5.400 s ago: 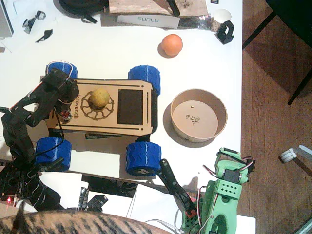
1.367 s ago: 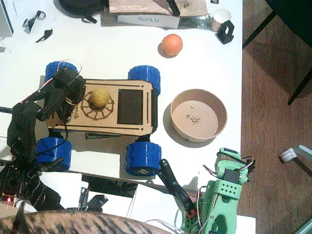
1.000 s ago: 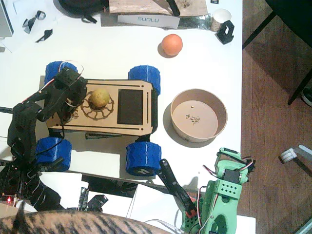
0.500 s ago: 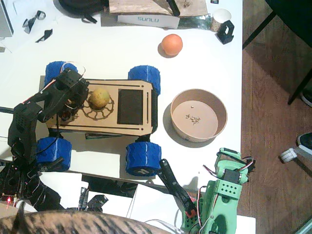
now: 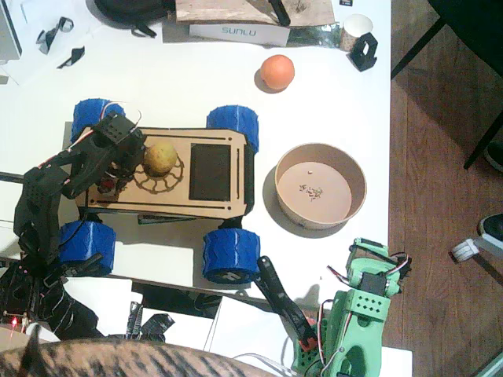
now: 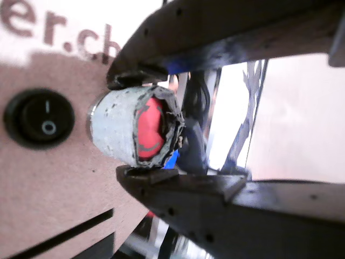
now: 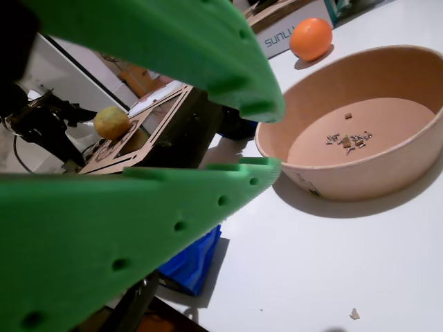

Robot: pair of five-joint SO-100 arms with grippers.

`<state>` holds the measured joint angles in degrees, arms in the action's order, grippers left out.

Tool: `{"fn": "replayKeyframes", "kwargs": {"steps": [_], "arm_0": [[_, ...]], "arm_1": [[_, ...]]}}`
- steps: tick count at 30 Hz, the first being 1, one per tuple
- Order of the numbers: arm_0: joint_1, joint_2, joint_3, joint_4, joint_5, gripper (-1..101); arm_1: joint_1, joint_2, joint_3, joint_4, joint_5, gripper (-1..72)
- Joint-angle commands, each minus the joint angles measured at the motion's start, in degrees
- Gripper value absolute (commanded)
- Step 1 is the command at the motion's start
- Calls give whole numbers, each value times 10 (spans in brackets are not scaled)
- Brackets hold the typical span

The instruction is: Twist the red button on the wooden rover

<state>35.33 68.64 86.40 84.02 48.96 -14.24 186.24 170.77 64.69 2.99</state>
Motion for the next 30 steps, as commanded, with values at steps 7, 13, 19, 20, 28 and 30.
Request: {"fn": "replayKeyframes", "kwargs": {"steps": [7,13,19,20,28,30], "arm_0": [[32,40,-17,15,109,0],[37,45,-17,15,165,0],[43,35,-17,15,171,0],[43,35,-17,16,169,0],[42,34,-17,21,165,0],[41,34,-17,20,165,0]], "arm_1": [[4,0,-2,-3,4,33],[4,0,-2,-3,4,33],[4,0,-2,-3,4,33],[4,0,-2,-3,4,33],[4,0,-2,-3,4,33],[4,0,-2,-3,4,33]]}}
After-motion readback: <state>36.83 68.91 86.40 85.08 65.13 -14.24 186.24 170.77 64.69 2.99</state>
